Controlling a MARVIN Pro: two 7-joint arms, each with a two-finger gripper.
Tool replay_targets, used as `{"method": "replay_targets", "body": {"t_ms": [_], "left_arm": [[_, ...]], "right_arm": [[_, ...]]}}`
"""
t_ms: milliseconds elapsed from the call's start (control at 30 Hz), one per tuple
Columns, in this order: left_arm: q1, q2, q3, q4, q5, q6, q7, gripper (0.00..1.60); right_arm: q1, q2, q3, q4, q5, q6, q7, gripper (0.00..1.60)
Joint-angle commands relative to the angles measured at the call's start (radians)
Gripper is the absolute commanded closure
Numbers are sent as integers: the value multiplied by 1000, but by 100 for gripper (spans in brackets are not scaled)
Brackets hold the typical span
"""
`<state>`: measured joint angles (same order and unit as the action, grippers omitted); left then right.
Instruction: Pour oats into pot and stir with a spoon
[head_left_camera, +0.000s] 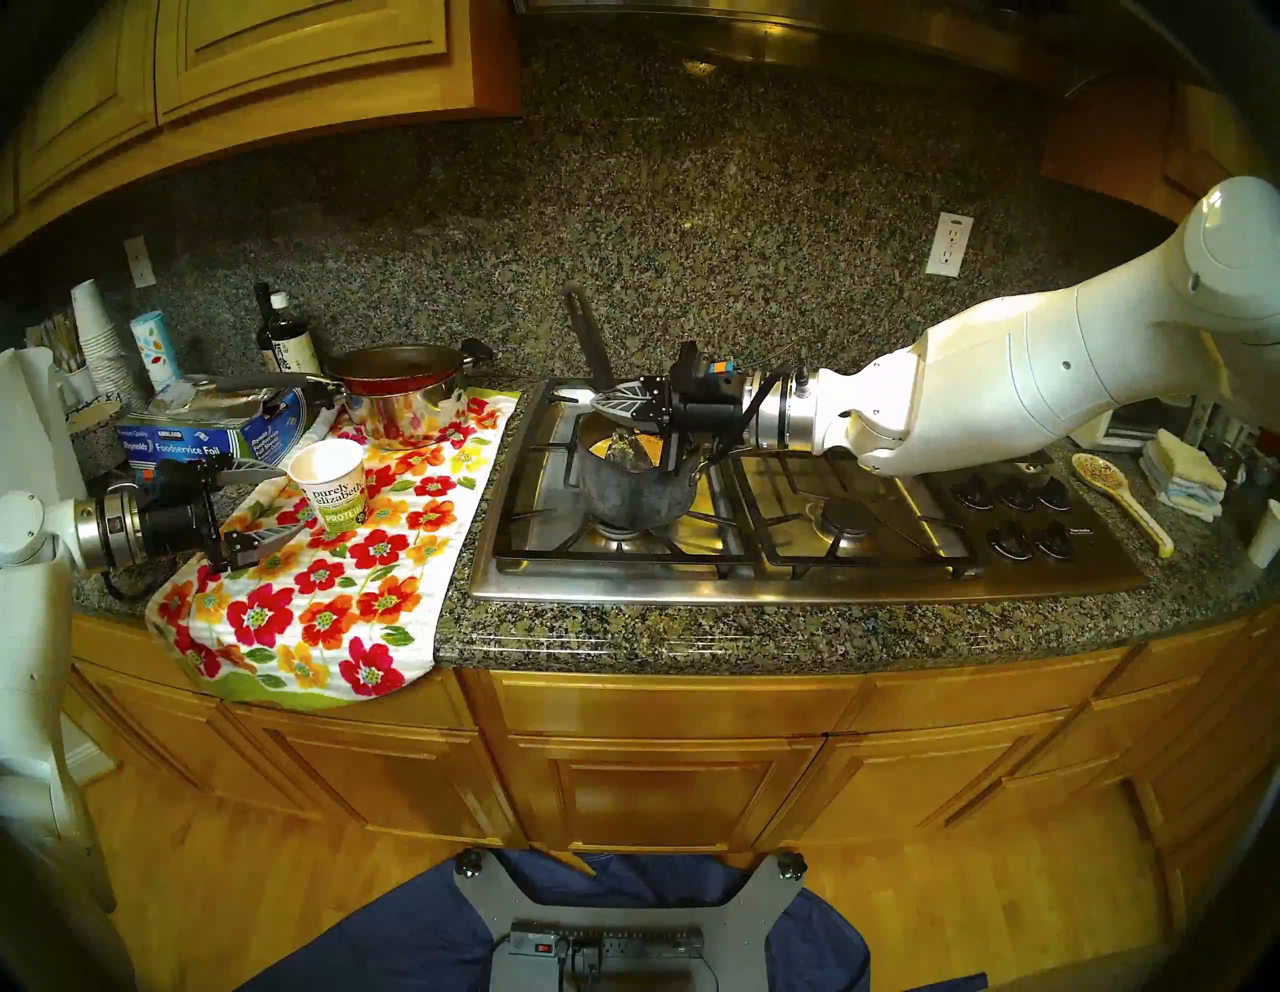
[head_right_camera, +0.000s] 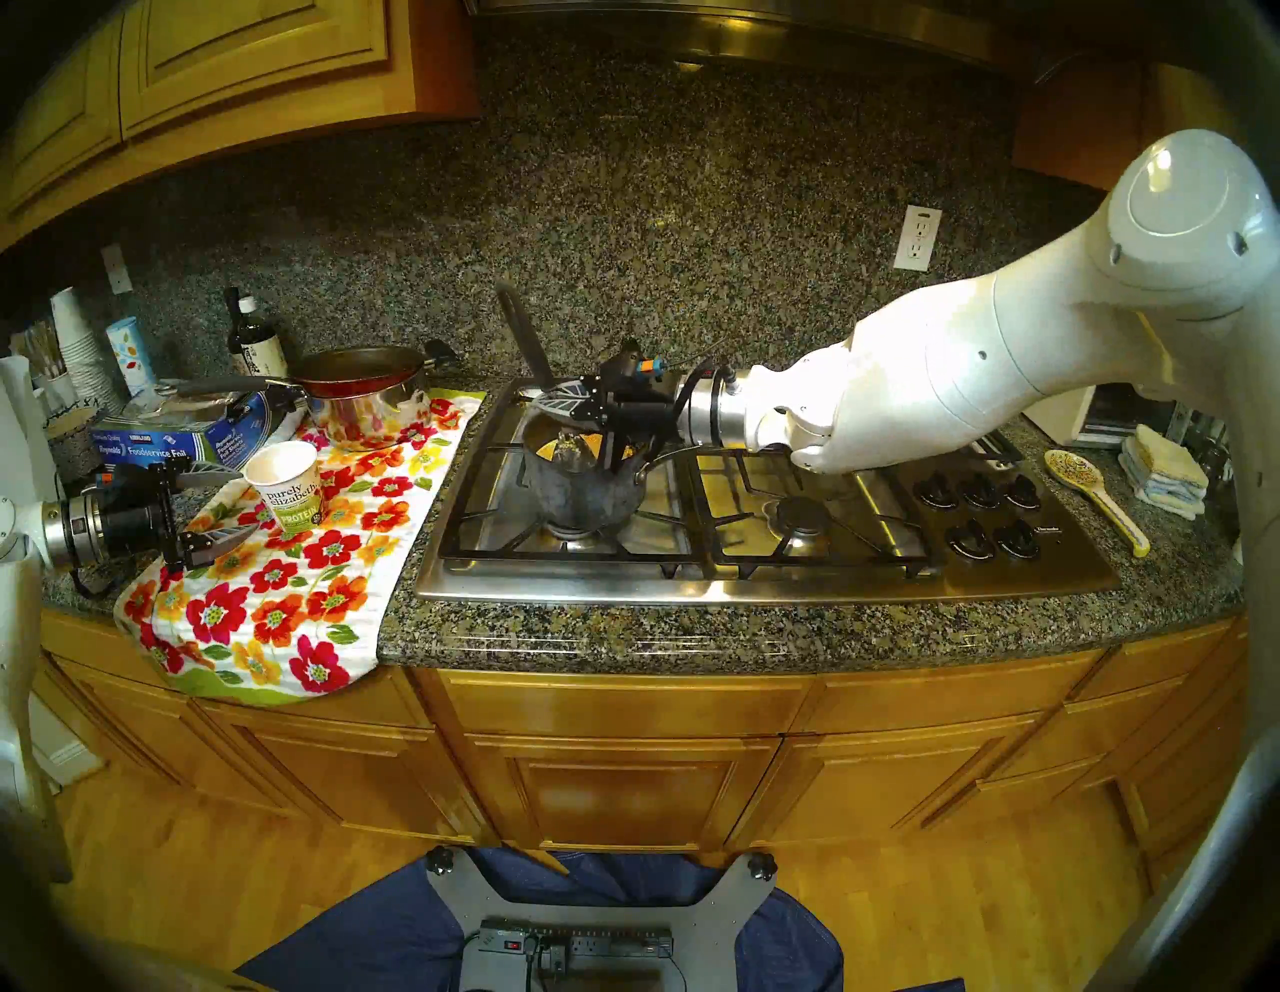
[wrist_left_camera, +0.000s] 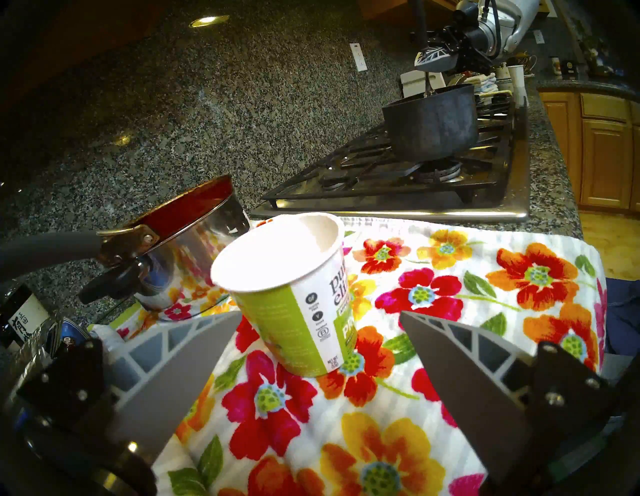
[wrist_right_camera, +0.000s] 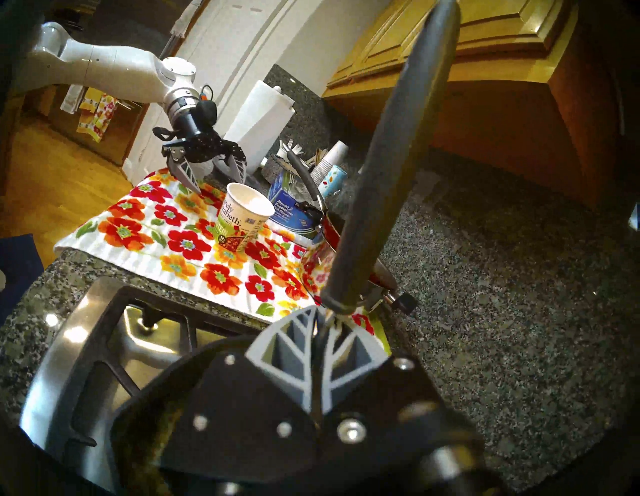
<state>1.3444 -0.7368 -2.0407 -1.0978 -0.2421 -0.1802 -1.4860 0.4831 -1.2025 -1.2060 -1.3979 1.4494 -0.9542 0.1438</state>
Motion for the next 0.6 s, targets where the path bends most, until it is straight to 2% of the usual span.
{"method": "replay_targets", "body": {"t_ms": [0,567], "left_arm": [[-24,17,-11,-13,-21,-1,2,0],[-24,17,-11,-13,-21,-1,2,0]], "right_arm": [[-9,-8,5,82,-10,-6,11,160],[-44,-11,7,177,-24,-6,39,160]]}}
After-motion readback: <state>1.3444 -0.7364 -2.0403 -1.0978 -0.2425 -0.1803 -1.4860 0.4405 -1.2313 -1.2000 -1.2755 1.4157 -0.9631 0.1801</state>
